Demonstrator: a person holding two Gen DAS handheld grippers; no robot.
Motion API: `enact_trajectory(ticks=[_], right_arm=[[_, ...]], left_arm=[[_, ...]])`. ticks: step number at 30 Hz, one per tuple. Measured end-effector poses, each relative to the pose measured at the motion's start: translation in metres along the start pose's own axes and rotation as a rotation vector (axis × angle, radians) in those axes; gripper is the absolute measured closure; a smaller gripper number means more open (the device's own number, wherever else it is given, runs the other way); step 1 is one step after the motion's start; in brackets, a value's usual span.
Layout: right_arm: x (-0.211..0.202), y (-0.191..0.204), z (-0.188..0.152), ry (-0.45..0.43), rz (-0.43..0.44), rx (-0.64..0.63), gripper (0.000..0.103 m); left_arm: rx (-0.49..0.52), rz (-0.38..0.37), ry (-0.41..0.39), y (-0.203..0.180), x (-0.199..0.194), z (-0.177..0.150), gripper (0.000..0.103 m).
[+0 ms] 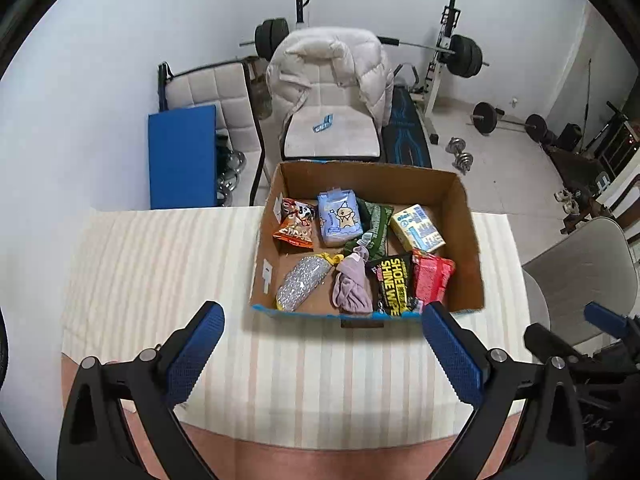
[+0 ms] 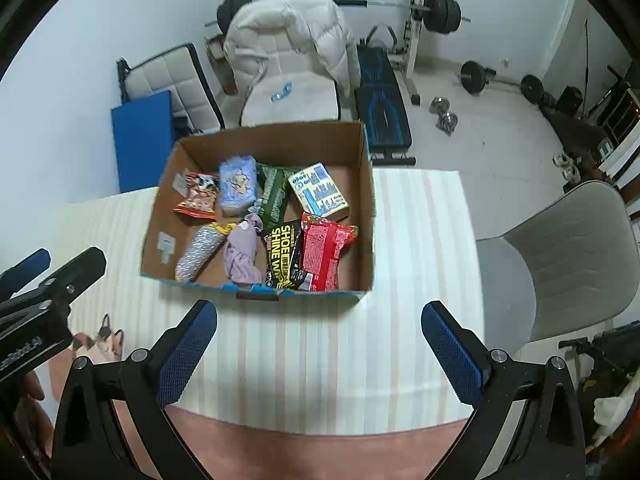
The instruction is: Organize soft objects
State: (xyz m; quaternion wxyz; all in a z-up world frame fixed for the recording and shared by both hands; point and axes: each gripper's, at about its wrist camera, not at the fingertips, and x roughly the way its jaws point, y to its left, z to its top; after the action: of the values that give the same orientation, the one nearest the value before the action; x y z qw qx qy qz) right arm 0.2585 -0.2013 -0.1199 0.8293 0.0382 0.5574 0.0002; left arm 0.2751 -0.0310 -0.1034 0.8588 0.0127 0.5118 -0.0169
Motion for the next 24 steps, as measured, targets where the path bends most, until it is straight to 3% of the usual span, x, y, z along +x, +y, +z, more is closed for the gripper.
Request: enact_trajectory(ticks=[12, 24], right_arm=[[-0.125, 0.0, -0.058, -0.132, 0.03, -0.041, 0.0], [-0.18, 0.0, -0.095, -0.178, 0.017, -0.063, 0.0]], left_arm=[[-0.021, -0.03, -0.067, 0.0, -0.103, -0.054, 0.002], [-0.017, -0.036, -0.118, -0.005, -0.151, -0.075, 0.002]])
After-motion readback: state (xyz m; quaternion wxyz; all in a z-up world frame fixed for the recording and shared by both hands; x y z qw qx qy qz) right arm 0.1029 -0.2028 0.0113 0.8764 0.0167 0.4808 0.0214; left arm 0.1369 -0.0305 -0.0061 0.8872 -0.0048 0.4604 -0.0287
